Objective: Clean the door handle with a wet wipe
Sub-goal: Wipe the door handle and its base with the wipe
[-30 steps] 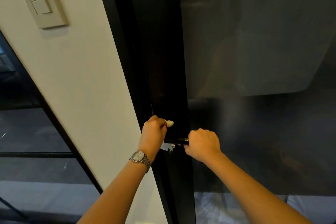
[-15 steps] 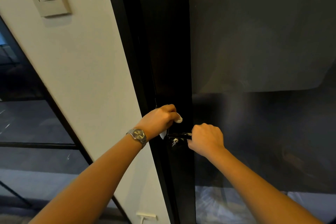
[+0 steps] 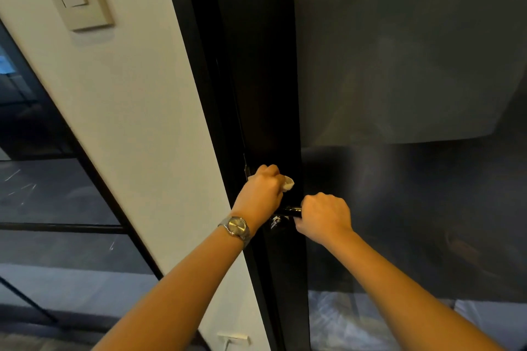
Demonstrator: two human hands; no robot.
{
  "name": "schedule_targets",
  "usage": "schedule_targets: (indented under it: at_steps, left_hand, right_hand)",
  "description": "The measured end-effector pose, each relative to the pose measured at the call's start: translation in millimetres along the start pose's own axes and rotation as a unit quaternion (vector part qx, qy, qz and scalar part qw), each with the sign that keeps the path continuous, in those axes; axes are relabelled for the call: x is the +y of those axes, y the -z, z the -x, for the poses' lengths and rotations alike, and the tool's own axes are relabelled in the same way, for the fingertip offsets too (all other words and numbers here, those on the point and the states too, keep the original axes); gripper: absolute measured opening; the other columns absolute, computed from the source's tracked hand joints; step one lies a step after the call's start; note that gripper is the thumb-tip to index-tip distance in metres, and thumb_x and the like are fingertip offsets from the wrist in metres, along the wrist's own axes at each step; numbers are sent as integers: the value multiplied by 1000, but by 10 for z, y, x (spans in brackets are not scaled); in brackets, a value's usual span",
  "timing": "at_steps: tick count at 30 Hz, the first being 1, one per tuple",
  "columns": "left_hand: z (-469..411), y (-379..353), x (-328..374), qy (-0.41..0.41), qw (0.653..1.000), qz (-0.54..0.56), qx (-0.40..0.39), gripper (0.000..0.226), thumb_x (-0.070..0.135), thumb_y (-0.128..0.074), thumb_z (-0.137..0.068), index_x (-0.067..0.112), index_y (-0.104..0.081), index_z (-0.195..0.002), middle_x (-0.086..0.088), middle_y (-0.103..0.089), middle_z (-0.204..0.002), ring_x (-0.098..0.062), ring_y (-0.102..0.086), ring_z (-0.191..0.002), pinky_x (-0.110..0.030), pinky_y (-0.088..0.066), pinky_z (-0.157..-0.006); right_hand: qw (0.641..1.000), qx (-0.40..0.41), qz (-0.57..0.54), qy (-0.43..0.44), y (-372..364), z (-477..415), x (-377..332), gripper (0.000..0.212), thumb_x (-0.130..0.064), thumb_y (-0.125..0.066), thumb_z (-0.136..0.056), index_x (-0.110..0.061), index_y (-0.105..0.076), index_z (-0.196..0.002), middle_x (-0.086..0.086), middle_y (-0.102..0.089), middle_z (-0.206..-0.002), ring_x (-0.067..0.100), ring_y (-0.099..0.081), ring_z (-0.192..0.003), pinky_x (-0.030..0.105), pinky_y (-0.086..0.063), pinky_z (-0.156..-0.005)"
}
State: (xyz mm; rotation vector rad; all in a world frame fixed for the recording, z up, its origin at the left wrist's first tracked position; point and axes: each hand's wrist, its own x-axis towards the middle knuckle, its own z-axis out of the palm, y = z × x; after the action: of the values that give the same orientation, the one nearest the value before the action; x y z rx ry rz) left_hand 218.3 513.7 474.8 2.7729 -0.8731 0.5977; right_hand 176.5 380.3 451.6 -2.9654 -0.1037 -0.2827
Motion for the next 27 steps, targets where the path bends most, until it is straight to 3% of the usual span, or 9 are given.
schedule_targets:
  at_steps: [4,9,11,15,17,19,22,24,27]
  left_hand:
    - [-2,4,-155,-48,999,-13,6,28,17,-51,-92,9,-60,-117,-9,-56,-119,-20,-54,-107,-22,-46,-86]
    - [128,-118,-104,161,969,135,127,22,16,-49,-93,-3,-61,-97,-16,-60,-93,-21,-57,-70,-7,-34,-56]
    - [88,-104,-58,119,981,101,116,20,12,-51,-92,-2,-62,-100,-16,-60,-98,-20,-57,-76,-8,-37,-64]
    - [-5,-84,28,-17,999,11,26,24,11,-48,-91,5,-63,-110,-11,-56,-118,-22,-51,-108,-27,-45,-90]
    - [-31,-112,48,19,998,19,57,24,15,-48,-92,4,-64,-106,-10,-58,-113,-21,-53,-103,-28,-49,-86]
    - [8,-155,51,95,984,79,130,21,15,-50,-91,1,-66,-92,-8,-59,-93,-18,-57,-83,-18,-47,-68]
    - [72,-202,0,285,912,229,184,24,16,-51,-93,3,-58,-73,-1,-49,-59,-9,-43,-46,-10,-33,-39]
    - [87,-215,16,335,884,273,178,21,14,-51,-92,3,-59,-76,0,-47,-55,-7,-40,-43,-8,-36,-38]
    - [123,-210,93,318,896,251,183,17,11,-51,-93,6,-61,-80,-2,-52,-61,-6,-42,-46,-6,-36,-40]
  right_hand:
    - [1000,-5,6,7,11,8,2,30,-40,-53,-88,-13,-64,-96,6,-67,-91,25,-64,-84,31,-39,-59]
    - [1000,-5,-1,16,3,9,18,27,-35,-54,-88,-12,-64,-96,6,-67,-92,25,-64,-83,30,-39,-59]
    - [1000,-1,-2,13,1,1,16,26,-34,-54,-88,-12,-64,-95,6,-67,-91,25,-64,-83,30,-38,-59]
    - [1000,-1,-4,5,6,2,4,27,-38,-54,-88,-13,-64,-96,5,-67,-90,23,-64,-82,30,-41,-60]
    - [1000,-3,-5,9,11,10,3,28,-38,-54,-88,-13,-64,-96,6,-67,-91,23,-64,-83,30,-40,-60]
    - [1000,-8,-4,15,18,15,7,28,-38,-54,-88,-13,-64,-96,6,-66,-90,24,-64,-83,30,-38,-59]
    - [1000,-10,-9,19,13,17,20,27,-36,-53,-88,-12,-64,-94,5,-59,-79,23,-60,-74,28,-34,-53]
    - [1000,-8,-9,17,1,7,25,27,-36,-53,-89,-12,-64,-94,6,-62,-82,23,-62,-77,29,-37,-55]
    - [1000,-5,-8,13,-18,-3,24,28,-36,-53,-89,-12,-64,-96,6,-67,-91,24,-64,-82,29,-38,-57]
